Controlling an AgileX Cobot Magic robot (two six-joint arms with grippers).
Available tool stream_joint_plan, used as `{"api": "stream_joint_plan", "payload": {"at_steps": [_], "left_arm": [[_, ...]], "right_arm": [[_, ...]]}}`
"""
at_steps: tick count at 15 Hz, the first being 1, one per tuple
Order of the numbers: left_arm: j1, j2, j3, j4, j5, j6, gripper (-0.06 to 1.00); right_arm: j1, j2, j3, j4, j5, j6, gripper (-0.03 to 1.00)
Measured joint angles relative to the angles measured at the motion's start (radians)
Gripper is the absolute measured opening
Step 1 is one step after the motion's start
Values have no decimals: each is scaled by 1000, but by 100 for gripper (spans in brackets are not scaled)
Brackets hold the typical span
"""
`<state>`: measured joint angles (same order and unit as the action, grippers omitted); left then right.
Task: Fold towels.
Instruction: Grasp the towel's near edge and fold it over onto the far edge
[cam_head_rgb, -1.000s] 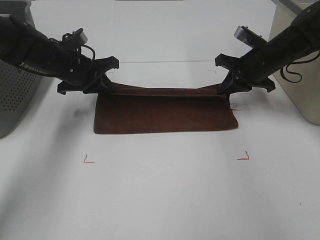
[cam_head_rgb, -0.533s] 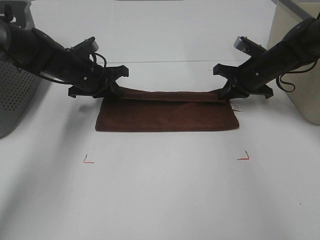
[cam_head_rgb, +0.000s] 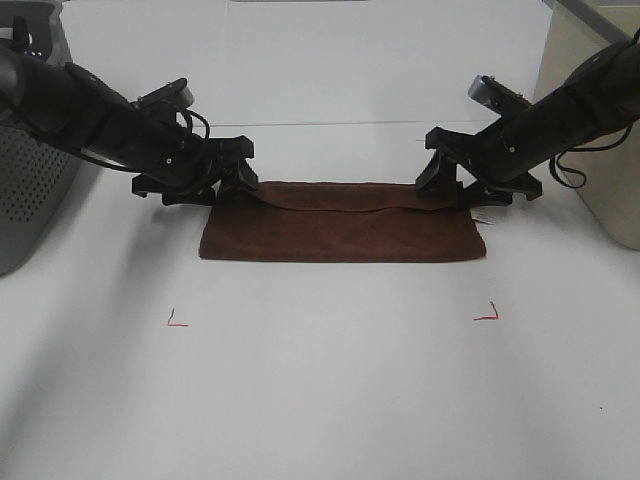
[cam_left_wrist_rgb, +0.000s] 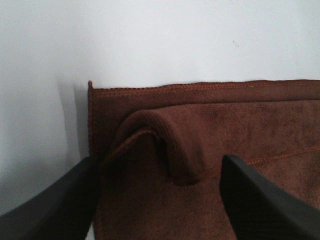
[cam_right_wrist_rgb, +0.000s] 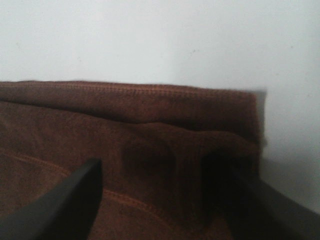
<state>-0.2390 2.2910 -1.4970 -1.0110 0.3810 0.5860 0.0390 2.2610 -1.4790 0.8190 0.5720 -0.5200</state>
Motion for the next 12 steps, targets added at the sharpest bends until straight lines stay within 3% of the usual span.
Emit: {"api": "stream_joint_plan", "payload": {"at_steps": [2, 5, 7, 12], "left_arm": [[0, -1, 0, 0, 33, 0, 69], [0, -41, 0, 45, 76, 0, 70], [0, -82, 0, 103, 90, -22, 70], [0, -106, -1, 360, 143, -306, 70]], "right_arm": [[-3, -17, -1, -22, 43, -2, 79], [-6, -68, 1, -64, 120, 23, 82], [-6, -117, 1, -141, 161, 101, 82], [-6, -193, 1, -447, 341, 382, 82]]}}
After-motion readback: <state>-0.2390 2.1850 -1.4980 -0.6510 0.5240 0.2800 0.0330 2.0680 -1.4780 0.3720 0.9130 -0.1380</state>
